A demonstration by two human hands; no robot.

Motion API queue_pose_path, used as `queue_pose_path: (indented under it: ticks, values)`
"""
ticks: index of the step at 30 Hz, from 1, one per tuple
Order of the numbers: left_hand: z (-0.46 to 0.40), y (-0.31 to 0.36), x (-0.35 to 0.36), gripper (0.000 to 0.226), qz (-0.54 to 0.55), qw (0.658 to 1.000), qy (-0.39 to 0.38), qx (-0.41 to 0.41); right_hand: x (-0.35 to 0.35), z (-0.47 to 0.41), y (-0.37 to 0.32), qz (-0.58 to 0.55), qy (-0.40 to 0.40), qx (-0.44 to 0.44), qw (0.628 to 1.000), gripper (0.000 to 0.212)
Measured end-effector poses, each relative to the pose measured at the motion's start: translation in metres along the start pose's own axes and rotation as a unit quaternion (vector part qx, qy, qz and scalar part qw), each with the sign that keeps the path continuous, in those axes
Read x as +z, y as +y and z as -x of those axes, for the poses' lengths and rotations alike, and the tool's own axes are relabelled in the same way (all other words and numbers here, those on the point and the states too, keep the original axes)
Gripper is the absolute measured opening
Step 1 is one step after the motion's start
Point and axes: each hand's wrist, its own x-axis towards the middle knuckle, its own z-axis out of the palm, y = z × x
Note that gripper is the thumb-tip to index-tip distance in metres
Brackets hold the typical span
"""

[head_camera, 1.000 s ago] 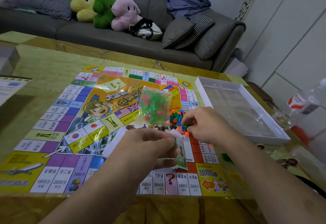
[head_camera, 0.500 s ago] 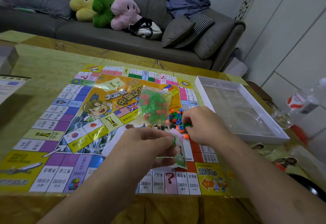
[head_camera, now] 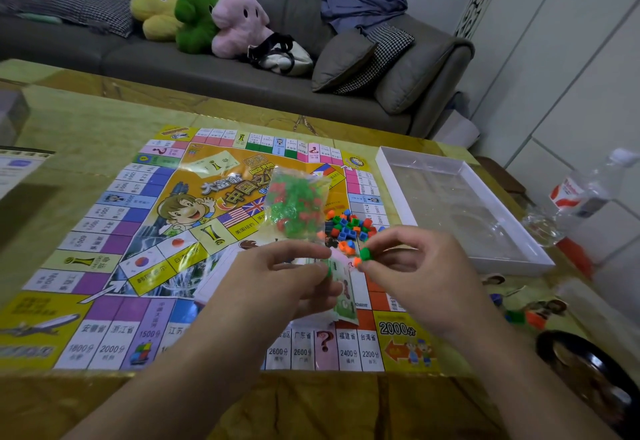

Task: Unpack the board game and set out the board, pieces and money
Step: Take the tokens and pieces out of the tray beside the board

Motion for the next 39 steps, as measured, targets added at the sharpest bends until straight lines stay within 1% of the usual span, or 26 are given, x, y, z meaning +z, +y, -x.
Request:
queue_pose_path:
  ticks: [2,4,6,9,11,14,16,19,24,29,34,37,39]
  values:
    - [0.002,-0.001,0.003,0.011,-0.008,1.000,-0.011,0.002,0.008,0.013,-0.009,0.013,-0.011,-0.028,0.999,0.021]
    - [0.004,-0.003,0.005,0.008,-0.025,0.999,-0.025,0.011,0.017,0.018,-0.014,0.057,-0.003,-0.088,0.995,0.024]
    - [0.005,-0.006,0.005,0.009,-0.066,0.997,-0.024,0.032,0.021,0.020,-0.016,0.094,0.007,-0.137,0.986,0.023]
    - [0.006,-0.007,0.003,0.005,-0.100,0.994,-0.011,0.053,0.024,0.022,-0.017,0.108,0.020,-0.170,0.979,0.024]
    - [0.005,-0.006,0.002,0.005,-0.086,0.995,-0.008,0.048,0.026,0.023,-0.015,0.084,0.031,-0.164,0.982,0.025]
    - [0.003,-0.005,0.002,0.008,-0.032,0.999,-0.009,0.023,0.023,0.022,-0.013,-0.020,0.033,-0.090,0.995,0.027]
    - [0.002,-0.004,0.003,0.011,0.010,1.000,-0.014,0.009,0.017,0.022,-0.012,-0.080,0.026,-0.057,0.995,0.028]
    - [0.001,-0.005,0.003,0.018,0.047,0.998,-0.041,-0.005,0.011,0.025,-0.014,-0.152,0.019,-0.044,0.987,0.025]
    - [0.002,-0.006,0.007,0.017,0.112,0.990,-0.076,-0.043,0.012,0.026,-0.013,-0.165,0.007,-0.060,0.984,0.025]
    - [0.005,-0.004,0.006,0.022,0.165,0.974,-0.119,-0.100,0.013,0.027,-0.012,-0.199,0.002,-0.075,0.977,0.028]
    - [0.009,0.000,0.006,0.017,0.194,0.961,-0.154,-0.125,0.011,0.028,-0.013,-0.219,-0.007,-0.080,0.972,0.017]
    - [0.011,0.000,0.008,0.019,0.211,0.958,-0.154,-0.123,0.013,0.030,-0.016,-0.235,-0.001,-0.080,0.969,0.016]
    - [0.013,0.000,0.009,0.021,0.221,0.957,-0.144,-0.120,0.015,0.030,-0.017,-0.225,0.006,-0.092,0.970,0.016]
